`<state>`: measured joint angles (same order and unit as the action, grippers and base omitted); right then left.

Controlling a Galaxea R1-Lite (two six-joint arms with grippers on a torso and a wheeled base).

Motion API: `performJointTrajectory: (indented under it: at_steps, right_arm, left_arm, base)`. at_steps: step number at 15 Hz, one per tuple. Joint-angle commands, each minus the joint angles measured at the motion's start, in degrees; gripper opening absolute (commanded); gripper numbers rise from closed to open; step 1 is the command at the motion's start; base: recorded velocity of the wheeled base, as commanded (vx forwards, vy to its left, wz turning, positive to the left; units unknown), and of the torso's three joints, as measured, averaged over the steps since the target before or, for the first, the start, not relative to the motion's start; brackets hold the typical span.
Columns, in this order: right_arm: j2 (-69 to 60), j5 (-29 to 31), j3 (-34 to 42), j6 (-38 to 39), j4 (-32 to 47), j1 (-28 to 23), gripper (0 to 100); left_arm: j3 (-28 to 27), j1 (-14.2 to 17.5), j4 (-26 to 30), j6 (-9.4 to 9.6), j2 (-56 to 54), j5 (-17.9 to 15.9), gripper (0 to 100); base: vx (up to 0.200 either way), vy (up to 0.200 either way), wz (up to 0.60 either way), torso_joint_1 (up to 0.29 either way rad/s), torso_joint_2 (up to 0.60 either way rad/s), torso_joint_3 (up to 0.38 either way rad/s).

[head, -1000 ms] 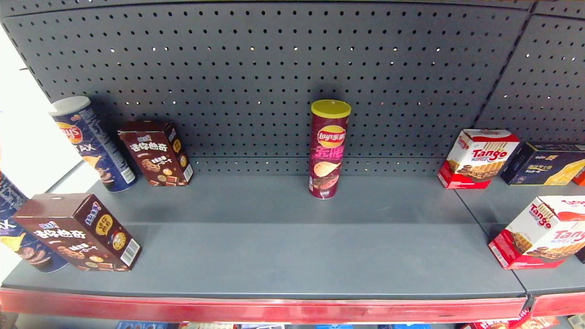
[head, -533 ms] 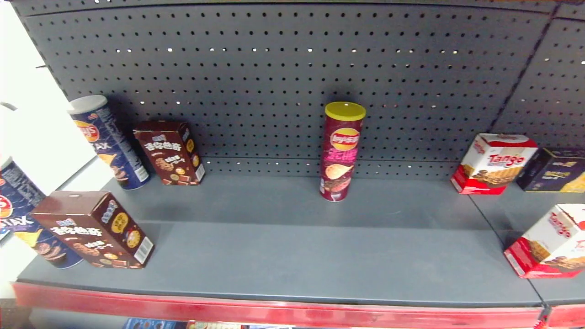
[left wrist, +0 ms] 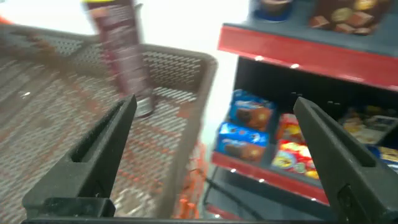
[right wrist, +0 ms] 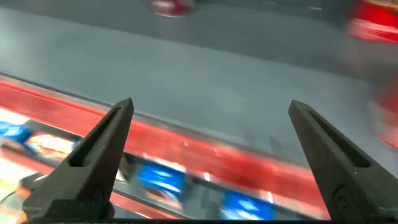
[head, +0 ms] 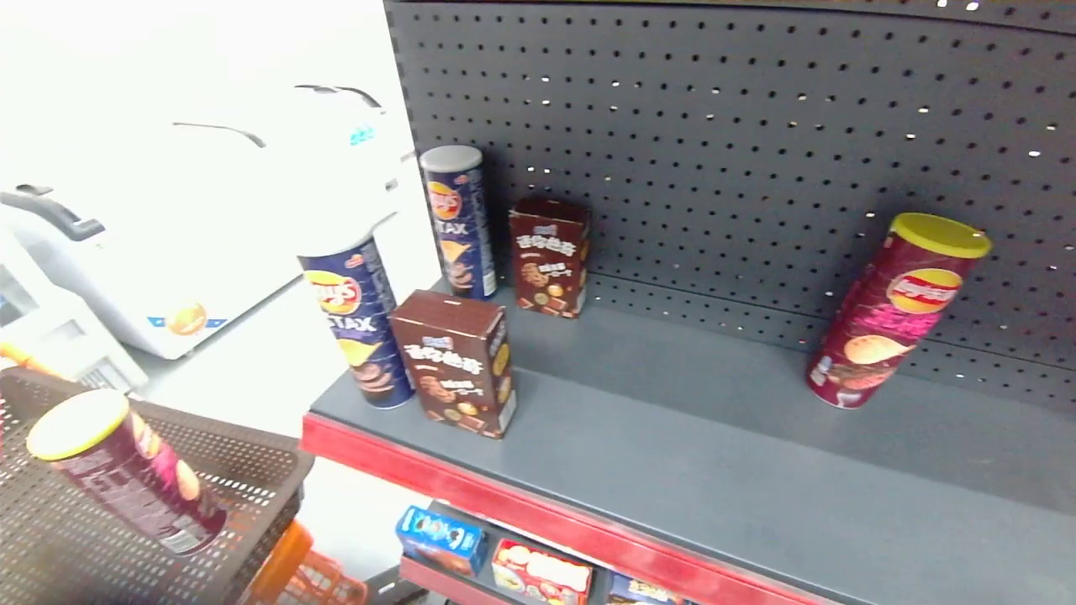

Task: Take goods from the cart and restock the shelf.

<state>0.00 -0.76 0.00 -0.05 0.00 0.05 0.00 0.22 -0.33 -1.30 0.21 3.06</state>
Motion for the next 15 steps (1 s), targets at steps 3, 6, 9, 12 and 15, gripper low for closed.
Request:
performJointTrajectory:
  at_steps: [3,6,9,12,15]
  right_arm:
    - [0.00,0.14,0.00,0.05,-0.09,0.04,100]
    - [0.00,0.14,0.00,0.05,-0.09,0.04,100]
    - [0.00,0.14,0.00,0.05,-0.09,0.04,100]
    - [0.00,0.14,0.00,0.05,-0.09,0.04,100]
    - [0.00,0.14,0.00,0.05,-0.09,0.04,100]
  left_arm:
    - [0.00,-0.04,-0.02,-0.01,0.06,0.02,100]
    - [0.00,-0.04,-0.02,0.07,0.06,0.02,100]
    - [0.00,-0.04,0.07,0.16,-0.03,-0.25,100]
    - [0.00,-0.04,0.07,0.07,0.06,-0.07,100]
    - [-3.87,-0.31,0.86,0.51,1.37,-2.44,100]
  base:
    - [0.000,0.000,0.20,0.001,0.00,-0.002]
    - [0.000,0.000,0.00,0.000,0.00,0.000]
    - [0.000,0.000,0.00,0.000,0.00,0.000]
    - [0.000,0.000,0.00,0.000,0.00,0.000]
    - [0.000,0.000,0.00,0.000,0.00,0.000]
